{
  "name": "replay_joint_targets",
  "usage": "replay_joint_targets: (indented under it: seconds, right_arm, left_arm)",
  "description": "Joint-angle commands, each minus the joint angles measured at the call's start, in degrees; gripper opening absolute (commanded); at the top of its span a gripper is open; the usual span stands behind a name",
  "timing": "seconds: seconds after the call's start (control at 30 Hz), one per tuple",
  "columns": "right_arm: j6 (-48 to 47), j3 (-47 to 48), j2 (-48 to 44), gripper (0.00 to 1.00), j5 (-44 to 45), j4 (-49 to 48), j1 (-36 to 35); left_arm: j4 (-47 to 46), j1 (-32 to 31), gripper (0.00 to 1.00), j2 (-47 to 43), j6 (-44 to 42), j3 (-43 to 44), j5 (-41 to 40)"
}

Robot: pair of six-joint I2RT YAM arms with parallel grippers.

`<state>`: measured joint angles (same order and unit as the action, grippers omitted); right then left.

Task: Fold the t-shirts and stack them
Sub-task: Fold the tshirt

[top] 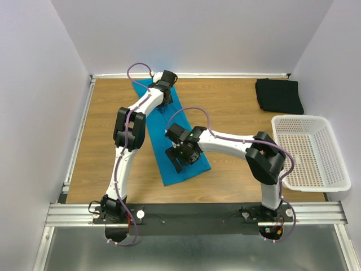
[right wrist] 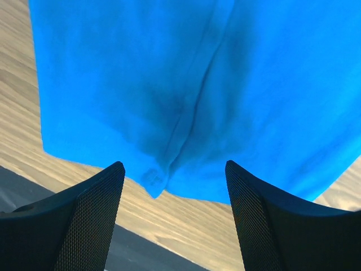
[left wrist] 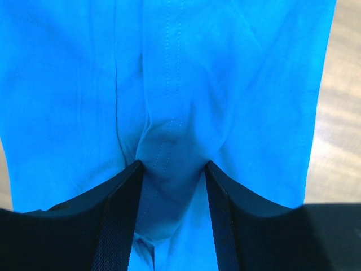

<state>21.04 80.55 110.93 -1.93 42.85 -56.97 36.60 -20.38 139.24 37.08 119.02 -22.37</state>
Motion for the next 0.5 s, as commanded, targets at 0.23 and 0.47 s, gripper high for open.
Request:
replay_joint_targets:
  seconds: [0.23, 0.47]
  right_arm:
    - [0.0, 3.8, 0.1, 0.80, 3.5, -0.8, 4.4]
    - [-0.6, -1.5, -7.3, 0.79, 3.3, -0.8, 13.9]
  left_arm:
    - [-1.6, 3.6, 0.72, 4.1, -4.9, 9.7, 6.2]
    - [-3.1, 3.9, 0.93, -14.4, -5.0, -1.4, 8.0]
